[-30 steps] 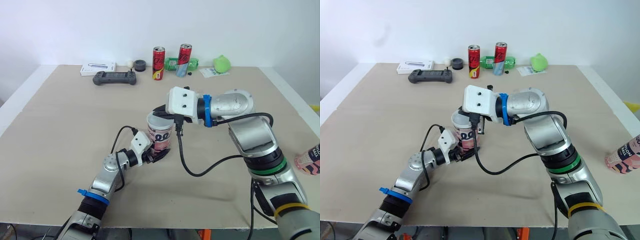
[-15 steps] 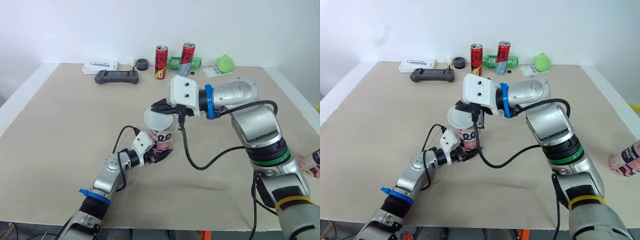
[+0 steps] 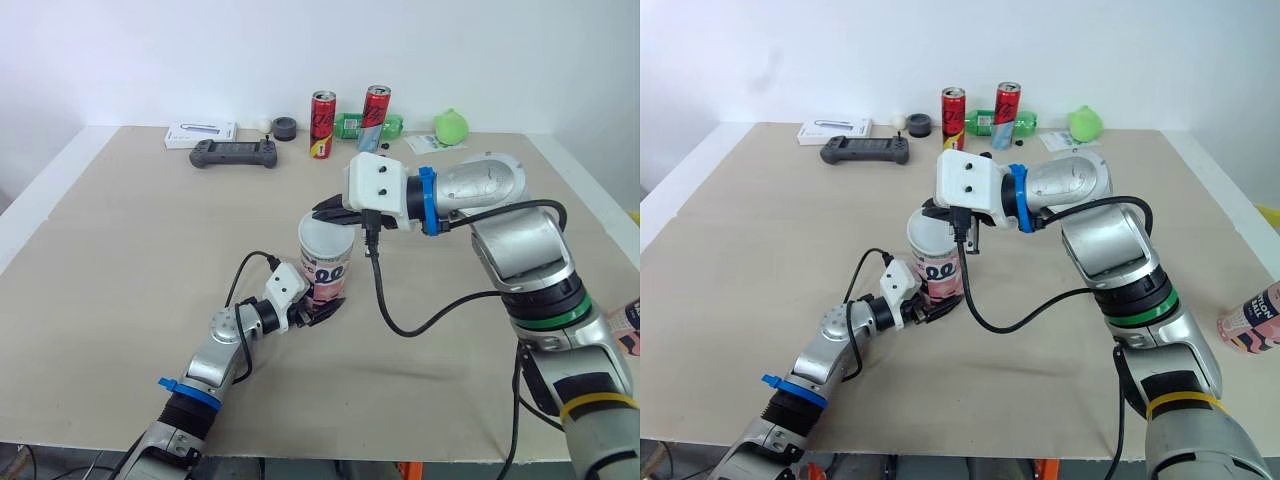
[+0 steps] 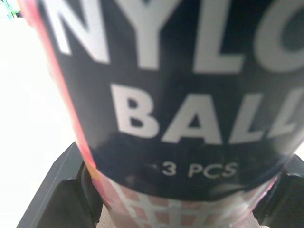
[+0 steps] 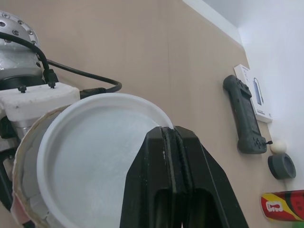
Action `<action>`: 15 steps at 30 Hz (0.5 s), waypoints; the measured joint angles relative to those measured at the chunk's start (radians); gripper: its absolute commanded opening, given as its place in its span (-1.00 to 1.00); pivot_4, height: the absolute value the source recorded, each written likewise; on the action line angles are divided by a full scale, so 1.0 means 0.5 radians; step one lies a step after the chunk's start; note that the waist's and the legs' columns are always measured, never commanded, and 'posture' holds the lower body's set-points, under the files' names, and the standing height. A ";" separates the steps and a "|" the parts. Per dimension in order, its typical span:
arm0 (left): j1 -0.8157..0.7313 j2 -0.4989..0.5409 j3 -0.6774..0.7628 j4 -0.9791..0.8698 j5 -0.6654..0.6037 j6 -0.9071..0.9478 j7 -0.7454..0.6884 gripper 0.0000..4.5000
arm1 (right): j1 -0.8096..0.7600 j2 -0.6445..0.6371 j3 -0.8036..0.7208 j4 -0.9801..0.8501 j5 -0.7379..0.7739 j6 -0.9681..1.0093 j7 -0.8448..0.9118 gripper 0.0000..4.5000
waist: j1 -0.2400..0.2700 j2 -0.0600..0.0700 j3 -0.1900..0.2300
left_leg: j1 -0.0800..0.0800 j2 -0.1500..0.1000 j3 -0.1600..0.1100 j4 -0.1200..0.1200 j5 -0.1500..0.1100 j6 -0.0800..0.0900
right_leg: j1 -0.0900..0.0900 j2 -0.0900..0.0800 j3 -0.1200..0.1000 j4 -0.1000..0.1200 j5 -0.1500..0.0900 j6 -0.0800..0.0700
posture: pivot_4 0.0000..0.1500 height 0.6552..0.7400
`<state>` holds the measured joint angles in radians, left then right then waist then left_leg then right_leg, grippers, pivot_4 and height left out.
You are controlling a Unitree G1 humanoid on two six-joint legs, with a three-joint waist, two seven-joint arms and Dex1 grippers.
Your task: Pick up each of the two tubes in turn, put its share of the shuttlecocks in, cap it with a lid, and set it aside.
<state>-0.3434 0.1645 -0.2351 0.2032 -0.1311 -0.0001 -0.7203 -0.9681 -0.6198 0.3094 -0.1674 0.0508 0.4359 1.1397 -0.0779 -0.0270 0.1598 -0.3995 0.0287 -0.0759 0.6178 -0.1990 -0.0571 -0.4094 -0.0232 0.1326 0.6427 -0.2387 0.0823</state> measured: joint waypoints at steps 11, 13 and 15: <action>0.009 -0.007 0.006 -0.014 -0.011 0.016 -0.001 0.44 | 0.000 -0.014 0.032 -0.050 -0.015 0.006 0.028 -0.97 | 0.000 0.000 0.000 | 0.000 0.000 0.000 0.000 -0.002 -0.003 | 0.000 0.000 0.000 0.000 -0.002 -0.001 | 1.00 1.00; 0.011 -0.007 0.006 -0.016 -0.011 0.016 -0.002 0.44 | 0.000 -0.014 0.036 -0.050 -0.016 0.006 0.028 -0.97 | 0.000 0.000 0.000 | 0.000 0.000 0.000 0.000 -0.002 -0.003 | 0.000 0.000 0.000 0.000 -0.002 -0.001 | 1.00 1.00; 0.011 -0.007 0.006 -0.017 -0.011 0.017 -0.002 0.44 | 0.000 -0.013 0.038 -0.050 -0.016 0.006 0.028 -0.97 | 0.000 0.000 0.000 | 0.000 0.000 0.000 0.000 -0.002 -0.003 | 0.000 0.000 0.000 0.000 -0.002 -0.001 | 1.00 1.00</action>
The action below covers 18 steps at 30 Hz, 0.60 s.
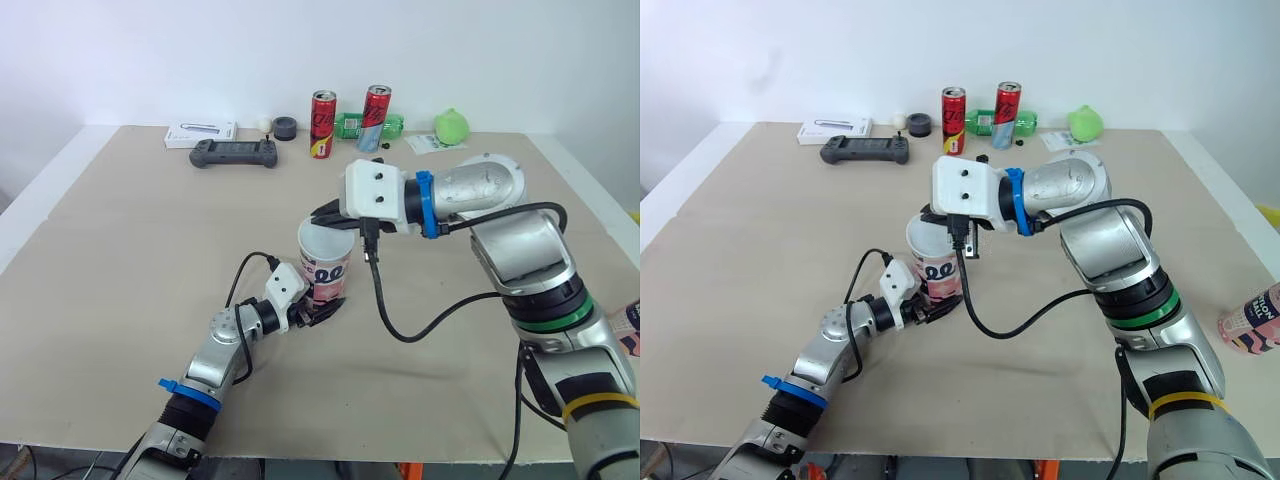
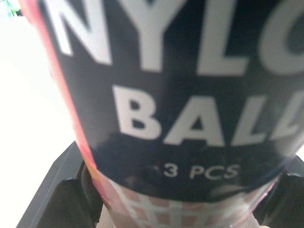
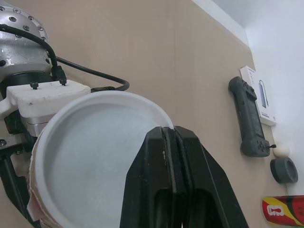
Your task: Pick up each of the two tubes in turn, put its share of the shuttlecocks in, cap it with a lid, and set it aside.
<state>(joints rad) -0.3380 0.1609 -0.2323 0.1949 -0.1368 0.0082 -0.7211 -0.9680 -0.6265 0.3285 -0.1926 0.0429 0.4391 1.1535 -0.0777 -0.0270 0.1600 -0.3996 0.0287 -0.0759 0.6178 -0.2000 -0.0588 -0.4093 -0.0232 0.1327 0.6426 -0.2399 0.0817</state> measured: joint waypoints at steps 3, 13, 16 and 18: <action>0.000 0.000 0.000 -0.001 0.000 0.000 0.000 0.44 | 0.000 0.001 0.002 -0.002 0.000 0.002 -0.001 -0.97 | 0.000 0.000 0.000 | 0.000 0.000 0.000 0.000 0.000 0.000 | 0.000 0.000 0.000 0.000 0.000 0.000 | 1.00 1.00; 0.003 0.000 0.004 -0.002 -0.001 0.000 0.000 0.44 | 0.001 0.048 -0.037 0.009 0.051 0.045 -0.043 -0.97 | 0.000 0.000 0.000 | 0.000 0.000 0.000 0.000 0.000 0.000 | 0.000 0.000 0.000 0.000 0.000 0.000 | 1.00 1.00; 0.003 0.000 0.004 -0.003 -0.001 0.000 0.000 0.44 | 0.009 0.058 -0.067 0.038 0.105 0.071 -0.048 -0.97 | 0.000 0.000 0.000 | 0.000 0.000 0.000 0.000 0.000 0.000 | 0.000 0.000 0.000 0.000 0.000 0.000 | 1.00 1.00; 0.002 0.000 0.004 -0.003 -0.001 0.000 -0.002 0.44 | 0.027 0.071 -0.085 0.046 0.134 0.092 -0.057 -0.97 | 0.000 0.000 0.001 | 0.000 0.000 0.000 0.000 0.000 0.000 | 0.000 0.000 0.000 0.000 0.000 0.000 | 1.00 1.00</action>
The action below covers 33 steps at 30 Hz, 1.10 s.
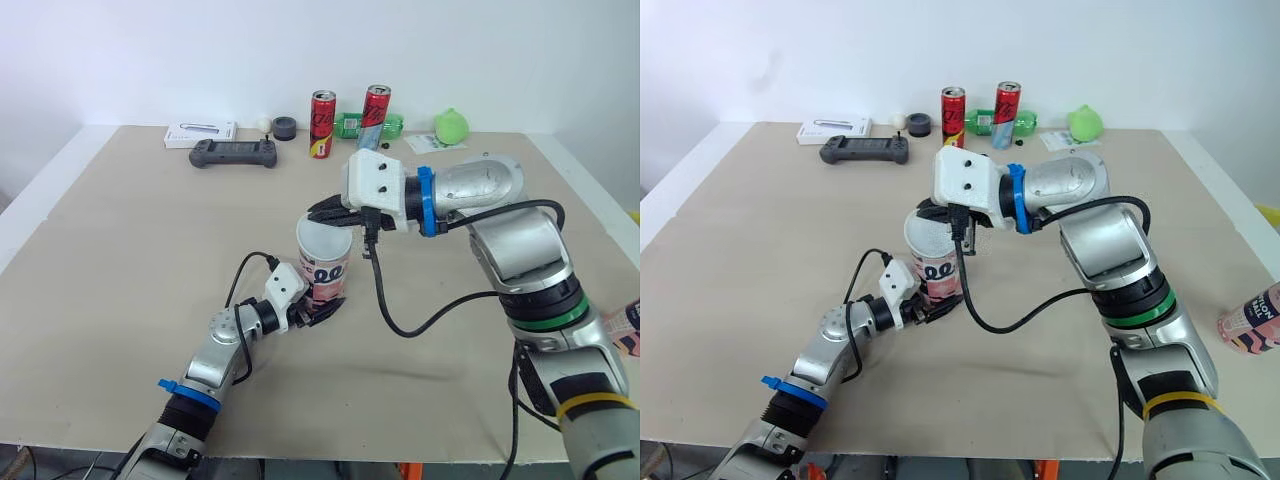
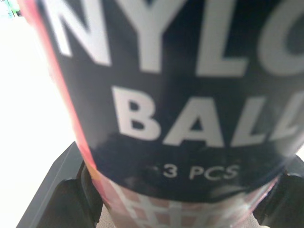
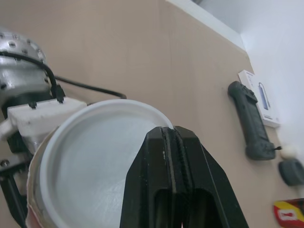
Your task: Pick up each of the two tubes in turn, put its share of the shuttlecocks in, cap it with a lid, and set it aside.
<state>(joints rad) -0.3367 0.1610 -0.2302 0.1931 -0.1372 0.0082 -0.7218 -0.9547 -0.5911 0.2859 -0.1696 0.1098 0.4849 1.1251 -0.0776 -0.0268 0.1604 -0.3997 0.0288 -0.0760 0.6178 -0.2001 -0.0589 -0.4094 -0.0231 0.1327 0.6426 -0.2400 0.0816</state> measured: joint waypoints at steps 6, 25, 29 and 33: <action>0.000 0.000 0.000 -0.003 0.000 0.001 -0.006 0.44 | 0.046 0.002 -0.049 0.002 0.093 0.082 -0.003 -0.97 | 0.000 0.000 0.001 | -0.001 0.000 0.000 0.000 0.000 0.000 | 0.000 0.000 0.000 0.000 0.000 0.000 | 1.00 1.00; 0.002 0.006 -0.015 -0.015 0.004 0.001 -0.012 0.44 | 0.127 0.007 -0.113 0.049 0.244 0.164 -0.026 -0.97 | 0.002 0.000 0.001 | -0.001 -0.001 -0.001 0.000 -0.001 -0.001 | 0.001 0.000 0.000 0.000 -0.004 0.000 | 1.00 1.00; 0.002 0.007 -0.017 -0.016 0.004 0.001 -0.012 0.44 | 0.127 -0.001 -0.109 0.049 0.245 0.163 -0.024 -0.97 | 0.002 0.000 0.001 | -0.001 -0.001 -0.002 0.000 -0.002 -0.001 | 0.001 0.000 0.000 0.000 -0.004 0.000 | 1.00 1.00; 0.001 0.007 -0.018 -0.017 0.004 0.001 -0.012 0.44 | 0.127 -0.012 -0.100 0.049 0.244 0.155 -0.020 -0.97 | 0.002 0.000 0.001 | -0.002 -0.001 -0.002 0.000 -0.002 -0.001 | 0.001 0.000 0.000 0.000 -0.004 0.001 | 1.00 1.00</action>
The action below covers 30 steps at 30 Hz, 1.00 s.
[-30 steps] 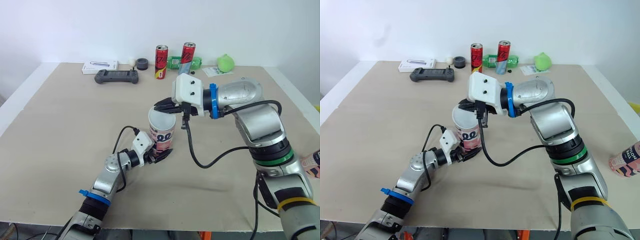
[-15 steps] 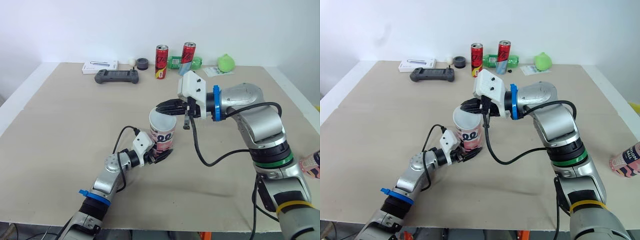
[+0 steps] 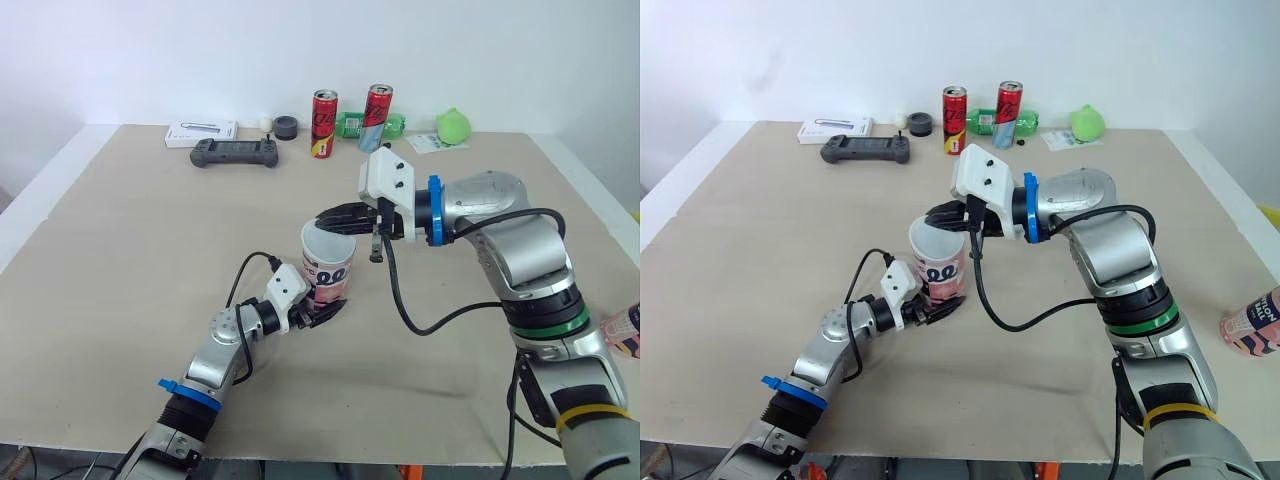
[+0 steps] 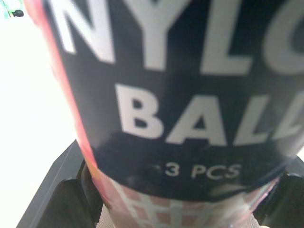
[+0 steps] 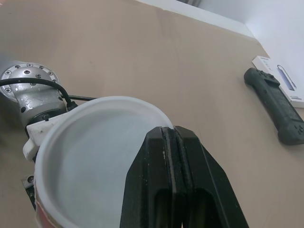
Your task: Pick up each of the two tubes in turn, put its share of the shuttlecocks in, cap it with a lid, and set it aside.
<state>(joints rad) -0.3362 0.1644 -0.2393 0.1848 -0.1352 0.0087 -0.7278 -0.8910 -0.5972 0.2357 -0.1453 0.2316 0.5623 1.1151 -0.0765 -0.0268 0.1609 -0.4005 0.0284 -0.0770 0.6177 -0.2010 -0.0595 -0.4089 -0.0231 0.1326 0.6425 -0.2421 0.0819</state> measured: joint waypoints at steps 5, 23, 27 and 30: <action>-0.001 0.000 -0.002 -0.001 0.000 0.001 0.000 0.44 | 0.011 -0.032 0.018 0.000 -0.005 -0.033 0.027 -0.97 | 0.000 0.000 0.000 | -0.001 0.000 0.000 0.000 0.000 0.000 | 0.000 0.000 0.000 0.000 0.000 0.000 | 1.00 1.00; -0.004 -0.005 0.004 0.007 -0.006 0.000 0.001 0.44 | -0.010 0.049 -0.016 0.062 0.084 -0.062 0.030 -0.97 | 0.000 0.000 0.000 | -0.001 0.000 -0.001 0.000 0.000 0.000 | 0.000 0.000 0.000 0.000 0.000 0.001 | 1.00 1.00; -0.004 -0.005 0.005 0.007 -0.008 0.001 -0.002 0.44 | -0.010 0.043 -0.033 0.064 0.127 -0.036 0.041 -0.97 | 0.000 0.000 0.000 | -0.001 0.000 -0.002 0.000 0.000 0.000 | 0.000 0.000 -0.001 0.000 0.000 0.001 | 1.00 1.00; -0.004 -0.005 0.006 0.007 -0.009 0.003 -0.002 0.44 | -0.011 0.029 -0.037 0.081 0.135 -0.049 0.045 -0.97 | 0.000 0.000 0.000 | -0.001 0.000 -0.002 0.000 0.000 0.000 | 0.000 0.000 -0.001 0.000 0.000 0.001 | 1.00 1.00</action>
<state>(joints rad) -0.3382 0.1621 -0.2363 0.1884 -0.1395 0.0103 -0.7289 -0.8966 -0.5829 0.2172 -0.1048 0.2990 0.5380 1.1377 -0.0764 -0.0268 0.1610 -0.4012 0.0283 -0.0778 0.6178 -0.2011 -0.0595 -0.4091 -0.0230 0.1322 0.6426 -0.2421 0.0823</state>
